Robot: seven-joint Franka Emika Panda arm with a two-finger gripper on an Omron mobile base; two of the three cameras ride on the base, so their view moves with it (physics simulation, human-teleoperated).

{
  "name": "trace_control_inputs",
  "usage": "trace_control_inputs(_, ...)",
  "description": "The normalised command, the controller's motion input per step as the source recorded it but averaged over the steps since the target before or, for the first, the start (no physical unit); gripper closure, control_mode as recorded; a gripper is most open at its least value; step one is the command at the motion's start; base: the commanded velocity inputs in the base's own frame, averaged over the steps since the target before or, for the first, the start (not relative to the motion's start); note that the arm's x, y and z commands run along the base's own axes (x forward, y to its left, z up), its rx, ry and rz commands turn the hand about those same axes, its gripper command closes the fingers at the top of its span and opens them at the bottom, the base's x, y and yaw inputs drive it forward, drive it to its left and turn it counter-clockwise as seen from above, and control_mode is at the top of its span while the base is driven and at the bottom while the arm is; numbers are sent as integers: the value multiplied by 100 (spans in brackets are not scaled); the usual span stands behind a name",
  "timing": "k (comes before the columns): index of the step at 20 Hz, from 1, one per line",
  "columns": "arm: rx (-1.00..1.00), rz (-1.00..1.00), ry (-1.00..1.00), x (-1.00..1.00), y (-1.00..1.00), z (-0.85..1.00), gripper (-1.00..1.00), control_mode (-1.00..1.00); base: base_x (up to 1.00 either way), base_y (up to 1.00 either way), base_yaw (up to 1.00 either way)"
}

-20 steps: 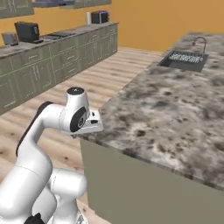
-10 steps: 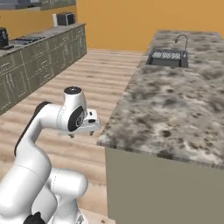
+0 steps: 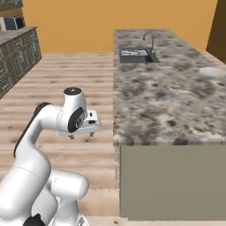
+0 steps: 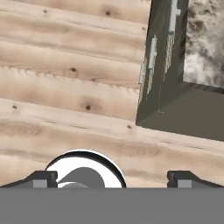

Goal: Take the fork and place it on the left side of the plate. Then take the spoon and place it on the right side of the plate. Make sure they're directly next to the plate.

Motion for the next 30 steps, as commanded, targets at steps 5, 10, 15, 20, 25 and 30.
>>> trace_control_inputs(5,0,0,0,0,0,0,-100,100,29,74,-51)
trace_control_inputs(10,0,0,0,0,0,0,-100,100,38,71,-52)
trace_control_inputs(15,0,0,0,0,0,0,-100,100,38,71,-52)
trace_control_inputs(20,0,0,0,0,0,0,-100,100,18,81,-48)
trace_control_inputs(25,0,0,0,0,0,0,-100,100,0,93,-42)
trace_control_inputs(30,0,0,0,0,0,0,-100,100,0,92,-43)
